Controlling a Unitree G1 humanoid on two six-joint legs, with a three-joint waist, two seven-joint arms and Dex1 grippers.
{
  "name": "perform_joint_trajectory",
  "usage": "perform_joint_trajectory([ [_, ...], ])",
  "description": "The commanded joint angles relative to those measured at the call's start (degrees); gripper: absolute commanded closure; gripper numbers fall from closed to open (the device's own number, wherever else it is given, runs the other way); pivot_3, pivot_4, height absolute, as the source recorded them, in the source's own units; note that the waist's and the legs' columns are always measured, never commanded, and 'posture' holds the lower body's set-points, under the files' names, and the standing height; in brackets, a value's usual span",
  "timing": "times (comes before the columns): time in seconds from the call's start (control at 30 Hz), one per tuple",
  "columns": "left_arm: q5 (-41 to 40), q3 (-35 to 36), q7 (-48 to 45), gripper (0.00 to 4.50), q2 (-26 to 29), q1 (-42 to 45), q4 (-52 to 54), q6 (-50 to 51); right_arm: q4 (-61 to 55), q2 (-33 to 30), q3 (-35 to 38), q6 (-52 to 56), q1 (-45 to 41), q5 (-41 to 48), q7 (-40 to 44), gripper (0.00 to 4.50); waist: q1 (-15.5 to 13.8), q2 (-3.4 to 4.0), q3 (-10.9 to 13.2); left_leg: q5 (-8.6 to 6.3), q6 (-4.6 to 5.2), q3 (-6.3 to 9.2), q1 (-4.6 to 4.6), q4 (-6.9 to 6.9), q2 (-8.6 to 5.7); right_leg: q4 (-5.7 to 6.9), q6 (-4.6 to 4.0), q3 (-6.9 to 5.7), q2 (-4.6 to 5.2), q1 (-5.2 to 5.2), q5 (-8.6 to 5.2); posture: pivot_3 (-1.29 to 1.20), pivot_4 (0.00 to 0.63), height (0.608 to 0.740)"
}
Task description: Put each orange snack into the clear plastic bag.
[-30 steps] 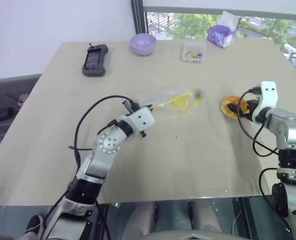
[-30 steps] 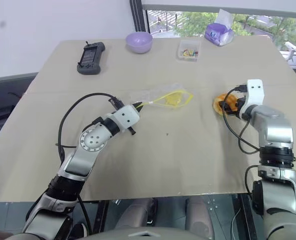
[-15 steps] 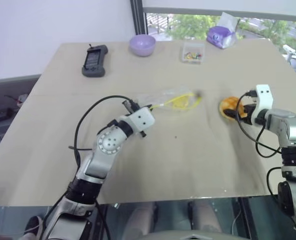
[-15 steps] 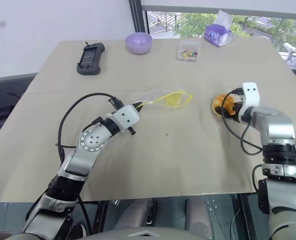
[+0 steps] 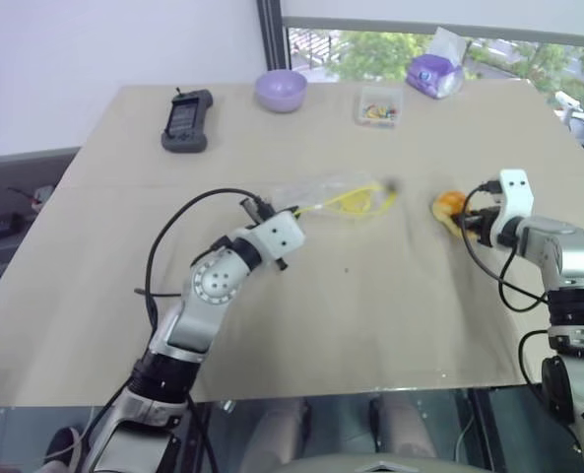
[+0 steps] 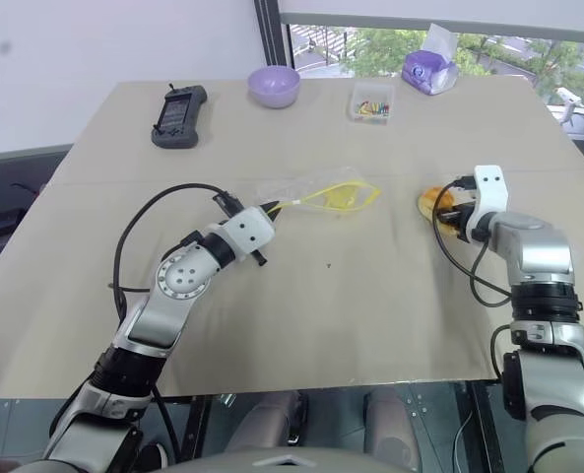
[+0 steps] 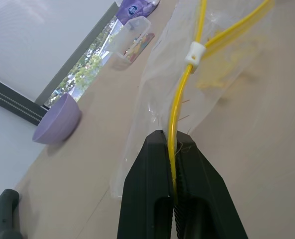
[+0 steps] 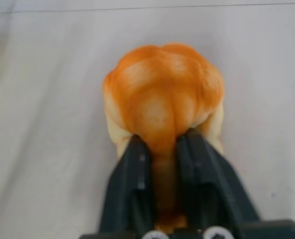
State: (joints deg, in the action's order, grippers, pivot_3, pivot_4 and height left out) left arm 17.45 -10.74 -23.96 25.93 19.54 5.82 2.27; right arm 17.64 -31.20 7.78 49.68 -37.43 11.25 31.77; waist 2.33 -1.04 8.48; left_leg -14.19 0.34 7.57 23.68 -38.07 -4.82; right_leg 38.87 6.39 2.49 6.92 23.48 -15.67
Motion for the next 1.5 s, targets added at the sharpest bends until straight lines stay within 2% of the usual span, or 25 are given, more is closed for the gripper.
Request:
perform_joint_trajectory([
  [0.03,0.2,1.1,0.7,4.50,0.3,0.7,1.4,-0.5,0.8,1.2,-0.4,1.3,1.0,0.9,-0.4,4.49,0.0,0.00,0.0,0.00,0.00,0.00,0.00,0.00,0.00,0.00,0.00,0.00,0.00,0.00,0.00,0.00,0.150,0.740],
  [0.13,0.2,1.0,0.6,4.50,0.3,0.8,1.3,-0.5,-2.9,-0.4,-0.6,0.1,0.2,1.6,1.8,4.49,0.1,0.03,0.0,0.00,0.00,-0.01,0.00,0.00,0.00,0.00,0.00,0.01,0.00,0.00,0.00,0.00,0.150,0.740],
  [0.23,0.2,1.0,0.6,4.50,0.2,0.8,1.3,-0.5,-8.6,-3.6,-1.3,-0.6,-1.5,3.9,7.5,4.49,0.0,0.19,0.1,0.00,0.00,-0.02,0.06,0.00,0.00,0.00,0.00,0.03,0.00,0.07,0.00,0.00,0.150,0.740],
  [0.4,0.1,0.5,0.4,4.50,0.0,0.7,1.1,-1.1,-21.3,-9.2,-5.1,3.7,-4.2,11.5,19.5,4.49,-0.1,0.39,0.3,-0.01,0.03,0.00,0.14,0.01,-0.01,-0.04,0.00,0.00,0.07,0.10,0.00,0.00,0.150,0.740],
  [0.53,0.1,0.0,0.2,4.50,-0.2,1.1,0.8,-1.7,-26.6,-10.4,-9.0,7.3,-4.8,15.5,23.6,4.49,-0.3,0.36,0.3,-0.05,0.08,0.05,0.13,0.01,0.00,-0.05,0.00,-0.07,0.05,0.07,0.00,0.00,0.150,0.740],
  [0.7,0.2,-0.5,0.1,4.50,-0.5,1.4,1.0,-2.0,-27.1,-9.1,-13.5,8.4,-5.1,16.1,23.5,4.49,-0.4,0.35,0.3,-0.03,0.05,0.05,0.15,0.00,0.00,-0.06,0.00,-0.06,0.12,0.08,0.00,0.00,0.150,0.740],
  [0.9,0.3,-0.9,-0.1,4.50,-1.0,1.3,1.9,-2.3,-23.3,-7.2,-15.0,8.8,-7.1,15.5,22.0,4.49,-0.5,0.35,0.3,-0.03,0.04,0.05,0.15,0.00,-0.01,-0.05,0.00,-0.06,0.12,0.09,0.00,0.00,0.150,0.740],
  [1.5,0.1,-2.9,-4.1,4.50,0.9,2.5,0.6,-13.3,-9.9,-3.2,-14.2,12.2,-11.7,13.5,16.1,4.49,-0.4,0.36,0.3,-0.02,0.04,0.05,0.15,0.01,-0.01,-0.06,0.00,-0.05,0.12,0.09,0.00,0.00,0.150,0.740],
])
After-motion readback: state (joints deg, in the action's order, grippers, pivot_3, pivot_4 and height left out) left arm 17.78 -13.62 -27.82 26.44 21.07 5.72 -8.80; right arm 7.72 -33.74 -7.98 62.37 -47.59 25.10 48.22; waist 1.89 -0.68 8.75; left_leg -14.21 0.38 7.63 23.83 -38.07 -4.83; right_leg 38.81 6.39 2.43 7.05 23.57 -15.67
